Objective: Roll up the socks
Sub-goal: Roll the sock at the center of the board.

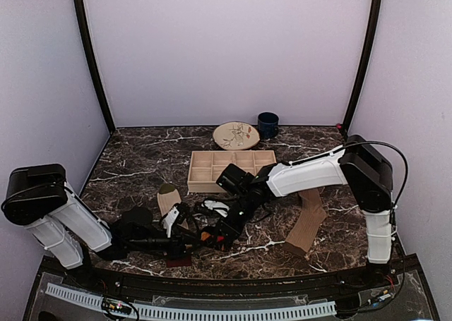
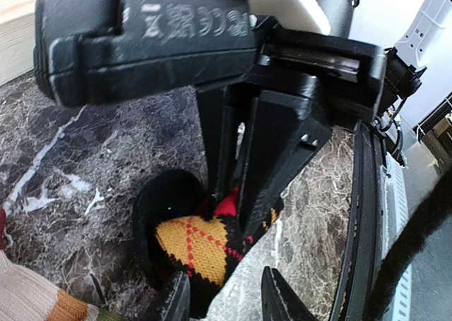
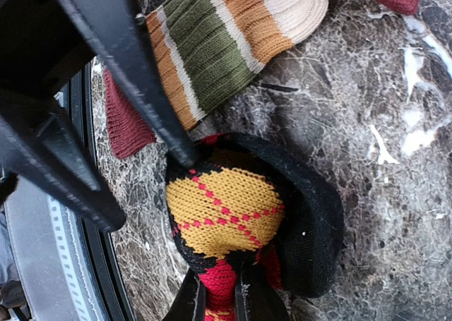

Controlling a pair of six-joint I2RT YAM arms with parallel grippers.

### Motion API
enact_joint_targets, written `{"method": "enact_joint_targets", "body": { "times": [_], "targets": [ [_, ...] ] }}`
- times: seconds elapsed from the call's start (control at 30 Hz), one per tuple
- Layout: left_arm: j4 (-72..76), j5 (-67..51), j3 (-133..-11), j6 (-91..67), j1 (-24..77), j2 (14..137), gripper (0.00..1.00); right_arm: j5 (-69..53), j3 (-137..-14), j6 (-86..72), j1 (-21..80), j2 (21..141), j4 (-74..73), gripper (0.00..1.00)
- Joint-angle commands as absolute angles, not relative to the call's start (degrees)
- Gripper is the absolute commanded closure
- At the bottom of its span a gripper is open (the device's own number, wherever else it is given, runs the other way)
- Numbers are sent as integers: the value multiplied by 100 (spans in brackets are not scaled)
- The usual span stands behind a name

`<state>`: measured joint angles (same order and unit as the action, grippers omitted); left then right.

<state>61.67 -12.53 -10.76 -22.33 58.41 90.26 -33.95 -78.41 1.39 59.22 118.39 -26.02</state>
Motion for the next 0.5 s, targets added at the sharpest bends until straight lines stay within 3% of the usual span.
{"method": "enact_joint_targets", "body": {
  "times": [0.0, 0.47],
  "targets": [
    [6357, -1085, -1064, -2101, 5871, 9121, 62, -3521, -7850, 122, 5900, 11989, -2774, 100],
    [6503, -1408, -1286, -2086, 5871, 9653, 62, -3617, -7821, 176, 5889, 11996, -2722, 100]
  ]
}}
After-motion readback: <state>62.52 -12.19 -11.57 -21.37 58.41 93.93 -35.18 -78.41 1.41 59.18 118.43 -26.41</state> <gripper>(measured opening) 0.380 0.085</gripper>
